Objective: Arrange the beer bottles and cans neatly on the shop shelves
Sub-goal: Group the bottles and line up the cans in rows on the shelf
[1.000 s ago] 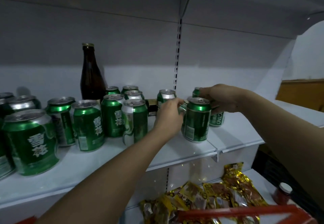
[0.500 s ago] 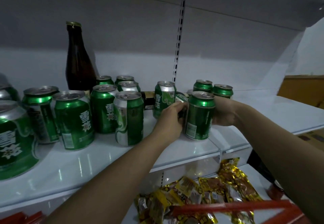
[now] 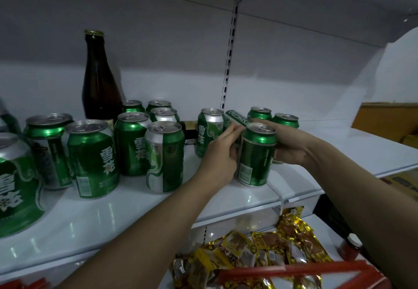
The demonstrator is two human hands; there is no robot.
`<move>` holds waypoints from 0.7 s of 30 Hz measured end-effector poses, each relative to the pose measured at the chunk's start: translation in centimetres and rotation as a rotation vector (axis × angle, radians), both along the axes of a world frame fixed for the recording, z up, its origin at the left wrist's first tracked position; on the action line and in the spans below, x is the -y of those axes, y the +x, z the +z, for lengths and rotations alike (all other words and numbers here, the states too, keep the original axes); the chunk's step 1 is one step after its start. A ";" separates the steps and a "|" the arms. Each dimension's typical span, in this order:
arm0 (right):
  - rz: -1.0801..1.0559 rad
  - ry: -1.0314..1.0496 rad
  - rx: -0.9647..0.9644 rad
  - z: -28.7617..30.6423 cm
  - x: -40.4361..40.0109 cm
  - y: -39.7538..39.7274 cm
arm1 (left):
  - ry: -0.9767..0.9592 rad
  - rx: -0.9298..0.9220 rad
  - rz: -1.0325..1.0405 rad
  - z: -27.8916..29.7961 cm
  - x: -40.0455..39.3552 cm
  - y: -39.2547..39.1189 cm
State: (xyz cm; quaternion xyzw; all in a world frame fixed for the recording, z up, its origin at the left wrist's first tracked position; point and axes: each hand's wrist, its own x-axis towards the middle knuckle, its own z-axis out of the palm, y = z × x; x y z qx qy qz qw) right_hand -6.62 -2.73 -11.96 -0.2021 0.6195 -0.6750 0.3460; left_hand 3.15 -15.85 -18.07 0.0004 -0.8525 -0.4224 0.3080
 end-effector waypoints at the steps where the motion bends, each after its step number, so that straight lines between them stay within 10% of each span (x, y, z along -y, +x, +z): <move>1: -0.019 -0.034 0.010 0.3 0.1 -0.1 | -0.009 -0.014 -0.002 0.1 -0.1 0.1; 21: -0.375 -0.123 -0.460 7.9 -0.5 4.7 | -0.113 -0.506 0.144 0.6 -0.5 1.7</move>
